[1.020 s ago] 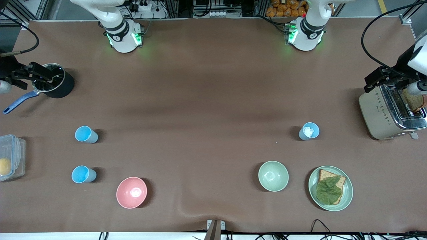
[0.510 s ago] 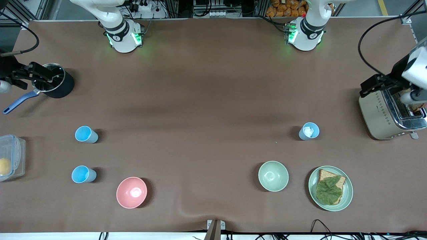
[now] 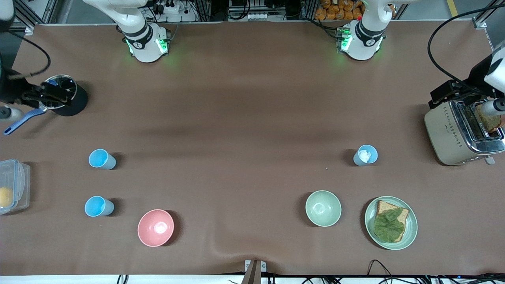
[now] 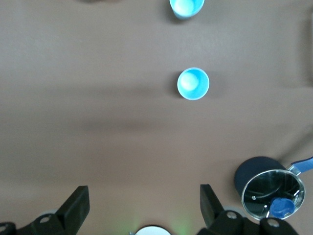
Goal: Stack blue cups with both arms
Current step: 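Reach down and grasp the tissue-filled blue cup with the left gripper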
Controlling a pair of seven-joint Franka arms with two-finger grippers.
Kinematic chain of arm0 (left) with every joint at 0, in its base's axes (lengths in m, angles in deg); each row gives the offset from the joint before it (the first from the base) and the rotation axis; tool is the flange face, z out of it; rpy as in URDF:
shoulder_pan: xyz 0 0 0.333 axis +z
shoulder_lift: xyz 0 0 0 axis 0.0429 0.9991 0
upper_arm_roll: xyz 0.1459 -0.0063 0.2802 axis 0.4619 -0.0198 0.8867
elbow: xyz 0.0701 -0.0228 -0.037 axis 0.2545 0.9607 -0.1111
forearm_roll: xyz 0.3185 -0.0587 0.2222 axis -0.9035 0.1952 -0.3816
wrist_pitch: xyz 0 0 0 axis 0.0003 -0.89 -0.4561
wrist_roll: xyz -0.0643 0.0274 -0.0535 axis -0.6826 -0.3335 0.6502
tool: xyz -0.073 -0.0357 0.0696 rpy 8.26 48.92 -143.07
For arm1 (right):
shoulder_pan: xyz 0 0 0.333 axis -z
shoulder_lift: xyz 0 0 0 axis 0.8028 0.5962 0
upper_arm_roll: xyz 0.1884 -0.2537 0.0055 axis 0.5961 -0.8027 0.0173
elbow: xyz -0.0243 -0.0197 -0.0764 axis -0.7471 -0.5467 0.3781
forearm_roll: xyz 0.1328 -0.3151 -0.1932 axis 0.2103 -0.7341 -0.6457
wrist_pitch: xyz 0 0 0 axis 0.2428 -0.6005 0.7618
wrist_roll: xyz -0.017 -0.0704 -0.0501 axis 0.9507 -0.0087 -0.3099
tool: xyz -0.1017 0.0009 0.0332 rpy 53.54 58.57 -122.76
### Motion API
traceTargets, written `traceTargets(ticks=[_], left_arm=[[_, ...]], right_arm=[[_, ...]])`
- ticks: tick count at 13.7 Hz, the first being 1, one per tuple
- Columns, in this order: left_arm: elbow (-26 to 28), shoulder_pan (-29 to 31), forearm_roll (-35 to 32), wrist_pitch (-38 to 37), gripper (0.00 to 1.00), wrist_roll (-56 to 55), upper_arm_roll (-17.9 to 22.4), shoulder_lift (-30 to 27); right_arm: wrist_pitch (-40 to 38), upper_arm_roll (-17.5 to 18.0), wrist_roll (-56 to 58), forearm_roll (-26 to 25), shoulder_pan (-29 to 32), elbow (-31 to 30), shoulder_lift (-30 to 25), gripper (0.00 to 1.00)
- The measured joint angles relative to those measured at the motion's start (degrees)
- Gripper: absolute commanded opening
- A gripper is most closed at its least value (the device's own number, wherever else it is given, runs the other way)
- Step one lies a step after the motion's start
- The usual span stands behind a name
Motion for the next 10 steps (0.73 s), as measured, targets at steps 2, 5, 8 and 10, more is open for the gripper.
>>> traceTargets(ticks=[2,5,8,10], left_arm=[[2.7,0.6,0.0,5.2,1.0,0.0,0.0,1.3],[10.0,0.8,0.0,14.8,1.0,0.0,0.0,3.3],[16.0,0.8,0.0,22.3,1.0,0.0,-0.1,5.5],[19.2,0.6,0.0,27.2,1.0,0.1,-0.4,7.7]], right_arm=[[0.0,-0.1,0.1,-2.2,0.1,0.0,2.4,1.0],[1.2,0.0,0.2,-5.5,0.1,-0.2,6.2,1.0],[5.1,-0.1,0.2,-5.4,0.5,-0.2,10.4,1.0],[5.6,-0.1,0.2,-5.4,1.0,-0.1,11.9,1.0]])
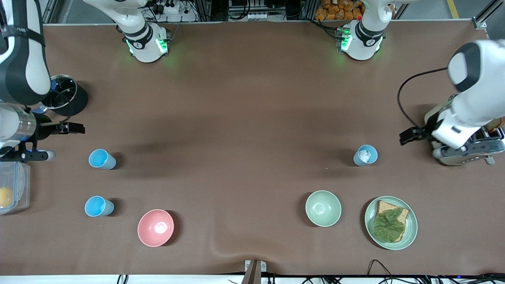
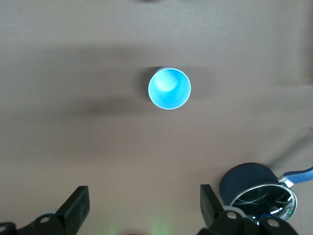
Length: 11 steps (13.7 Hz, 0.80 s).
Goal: Stack blue cups with both arms
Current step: 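Reach down and grasp the tissue-filled blue cup with the left gripper, then carry the cup to mid-table with the left gripper while the right gripper grasps another cup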
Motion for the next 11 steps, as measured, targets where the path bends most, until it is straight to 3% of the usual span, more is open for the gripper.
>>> traceTargets(ticks=[3,7,11], left_arm=[[4.0,-0.8,0.0,7.8,1.0,0.0,-0.6,4.3],[4.6,-2.2,0.0,11.8,0.8,0.0,-0.9,9.8],[5.9,-2.7,0.0,17.4,0.79,0.0,-1.0,14.3]], right_arm=[[1.7,-0.1,0.0,0.0,0.9,0.0,1.3,1.0],[8.8,-0.2,0.0,1.6,3.9,0.2,3.7,1.0],[20.0,-0.2,0.0,3.4,5.4,0.2,8.0,1.0]])
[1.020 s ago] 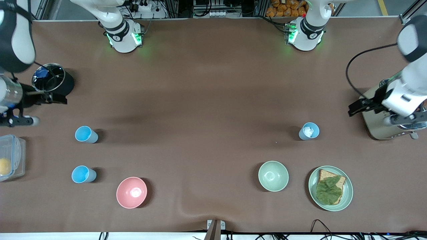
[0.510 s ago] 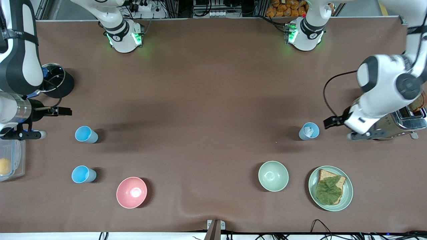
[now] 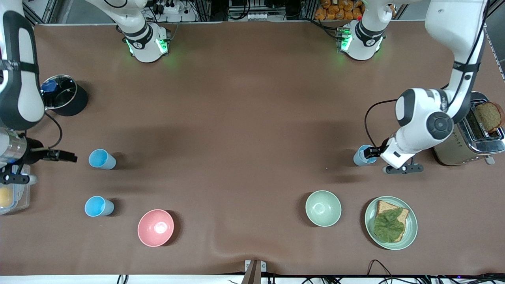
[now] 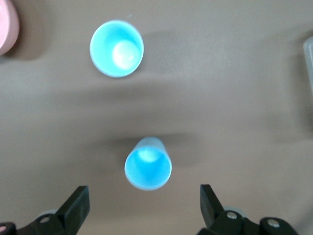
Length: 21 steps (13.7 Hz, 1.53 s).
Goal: Stack blue cups with both arms
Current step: 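Carry the cup to mid-table with the left gripper while the right gripper grasps another cup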
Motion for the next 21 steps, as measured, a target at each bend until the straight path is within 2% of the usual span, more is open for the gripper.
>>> traceTargets(ticks=[1,2,4,5,12,14,16,18,21], left_arm=[[0.9,0.0,0.0,1.5,0.76,0.0,0.0,0.7],[1.8,0.0,0.0,2.4,0.64,0.0,0.0,1.2],[2.7,0.0,0.0,3.1,0.12,0.0,0.0,1.3],[2.7,0.0,0.0,3.2,0.0,0.0,0.0,1.3],[1.9,0.0,0.2,3.8,0.0,-0.5,-1.6,1.2],[0.2,0.0,0.3,4.0,0.0,-4.4,-4.3,1.2],[-2.4,-0.4,0.3,4.1,0.0,-12.2,-9.1,1.1],[-5.4,-4.1,0.3,4.1,0.0,-20.7,-11.9,1.4],[-10.7,-13.2,0.3,4.1,0.0,-33.5,-12.2,4.2]], right_arm=[[1.2,0.0,0.0,0.0,0.4,0.0,1.5,1.0],[1.8,-0.1,0.0,0.0,0.9,0.0,3.0,1.0],[1.9,-0.1,0.0,0.0,1.9,-0.2,5.1,1.0],[1.7,-0.1,0.0,0.0,2.1,-0.5,5.6,1.0],[1.2,0.1,-1.3,0.0,2.0,-6.8,5.7,1.0],[2.6,0.0,-1.3,0.0,2.0,-8.0,5.7,1.0],[4.7,-0.1,-1.3,0.0,2.1,-9.2,5.7,1.0],[7.2,-0.1,-1.4,0.0,2.1,-10.9,5.7,1.0],[10.0,-0.2,-1.4,0.0,2.2,-12.6,6.0,1.0]])
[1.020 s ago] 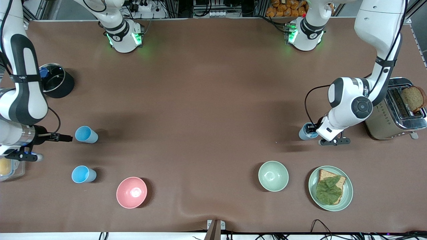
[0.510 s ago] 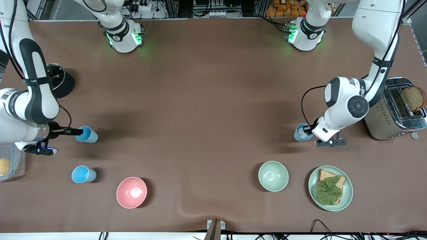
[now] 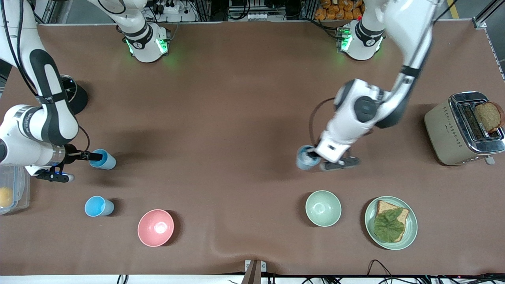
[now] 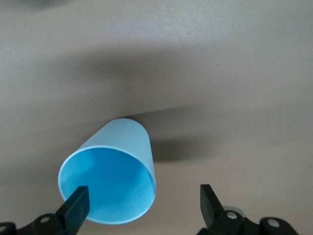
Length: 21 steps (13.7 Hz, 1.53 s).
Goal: Stack blue cups with both arms
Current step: 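Carry the cup to mid-table with the left gripper while the right gripper grasps another cup, then release the cup and raise the left gripper while the right gripper lifts its cup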
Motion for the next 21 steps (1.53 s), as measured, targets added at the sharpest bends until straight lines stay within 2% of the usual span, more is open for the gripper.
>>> traceTargets(ticks=[2,4,7,8,9,10,16,19,21], left_arm=[[-4.4,-5.8,0.0,0.0,0.0,-6.3,0.1,3.9],[-8.3,-10.6,0.0,0.0,0.0,-10.3,0.3,8.1],[-12.0,-17.1,-0.5,0.0,0.0,-14.6,2.0,13.2],[-12.6,-18.8,-0.7,0.0,0.25,-15.4,2.9,14.2],[-12.9,-20.2,-1.1,0.0,0.72,-15.5,3.4,14.8],[-13.2,-21.0,-1.7,0.0,1.0,-15.5,3.7,15.0],[-15.6,-21.1,-4.5,-2.1,1.0,-15.7,4.4,13.1],[-16.4,-17.9,-5.4,-10.2,1.0,-15.7,6.2,7.0],[-16.5,-12.9,-6.8,-15.8,1.0,-13.8,6.5,1.9]], right_arm=[[2.4,0.0,0.0,0.0,0.0,-0.4,0.7,1.0],[5.0,0.0,0.0,-0.3,0.0,-0.8,1.7,0.01],[5.7,0.1,0.1,-3.0,-0.1,-0.9,2.4,0.0],[5.7,0.1,0.1,-3.4,-0.1,-0.9,2.5,0.0],[5.7,0.1,0.1,-3.6,0.0,-0.9,2.5,0.0],[5.6,0.1,0.1,-3.6,0.0,-0.9,2.5,0.0],[4.1,0.6,0.1,-3.6,-0.3,0.8,2.1,0.0],[-1.0,1.8,-0.6,-2.6,-2.0,2.7,0.3,0.0],[-4.6,2.3,-4.9,1.6,-5.7,3.4,-2.2,0.0]])
